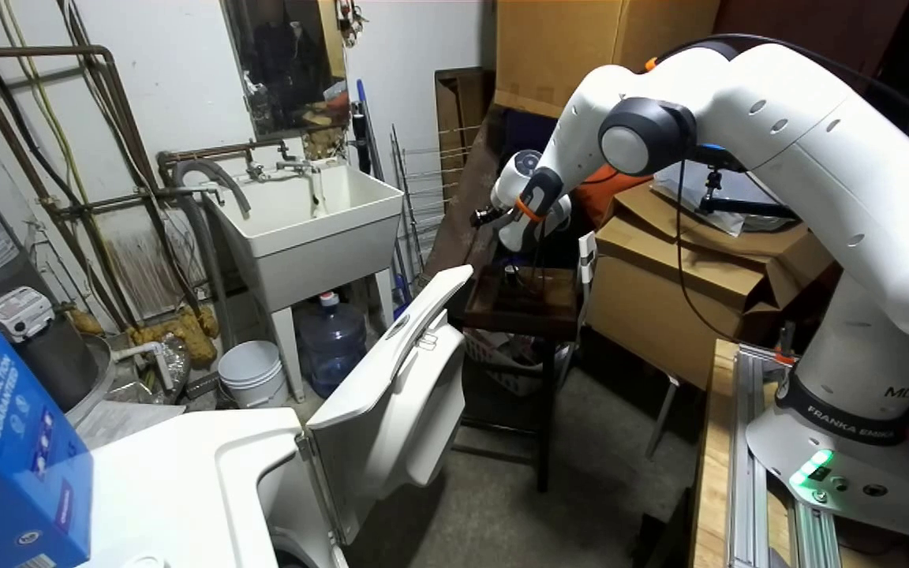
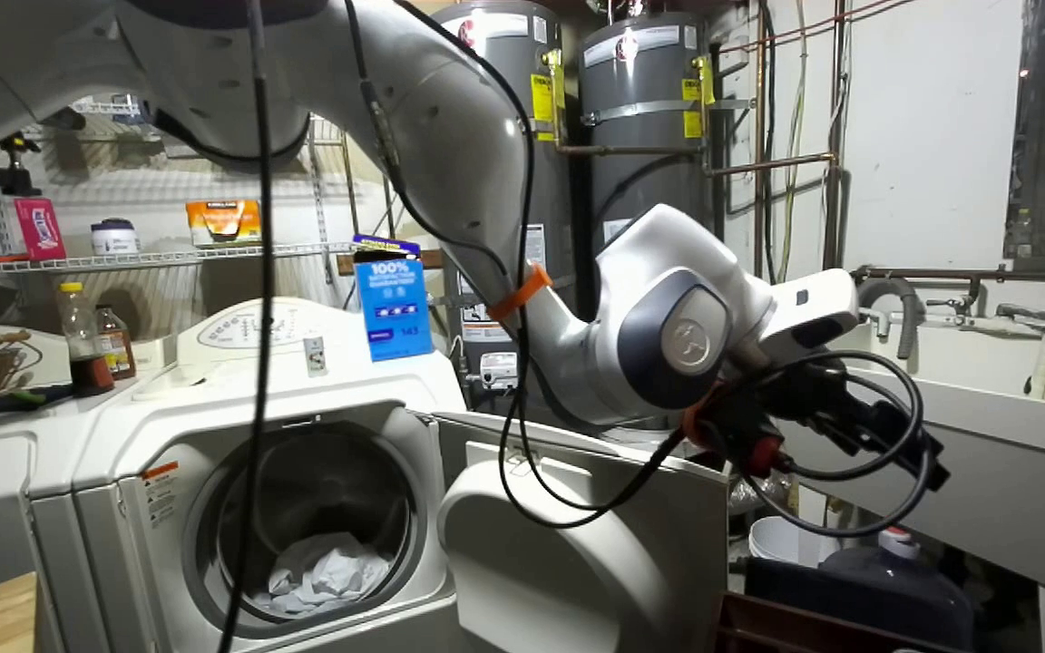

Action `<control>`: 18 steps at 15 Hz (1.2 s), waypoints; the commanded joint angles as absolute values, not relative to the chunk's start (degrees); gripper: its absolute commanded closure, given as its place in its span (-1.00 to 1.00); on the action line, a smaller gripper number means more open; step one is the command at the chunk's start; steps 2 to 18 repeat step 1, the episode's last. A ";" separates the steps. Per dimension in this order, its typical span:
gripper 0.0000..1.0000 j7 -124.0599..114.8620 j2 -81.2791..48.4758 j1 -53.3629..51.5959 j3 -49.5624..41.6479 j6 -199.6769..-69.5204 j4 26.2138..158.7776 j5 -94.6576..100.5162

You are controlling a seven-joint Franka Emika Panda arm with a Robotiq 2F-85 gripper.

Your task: Put the black container on the table.

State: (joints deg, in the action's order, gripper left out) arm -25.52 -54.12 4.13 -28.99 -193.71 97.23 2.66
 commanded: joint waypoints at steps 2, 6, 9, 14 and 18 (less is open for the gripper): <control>-1.00 -16.59 -52.36 5.46 -25.67 -198.38 99.85 -2.93; -1.00 -16.59 -52.36 5.46 -25.67 -198.38 99.85 -2.93; -1.00 -16.59 -52.36 5.46 -25.67 -198.38 99.85 -2.93; -1.00 -16.59 -52.36 5.46 -25.67 -198.38 99.85 -2.93; -1.00 -16.59 -52.36 5.46 -25.67 -198.38 99.85 -2.93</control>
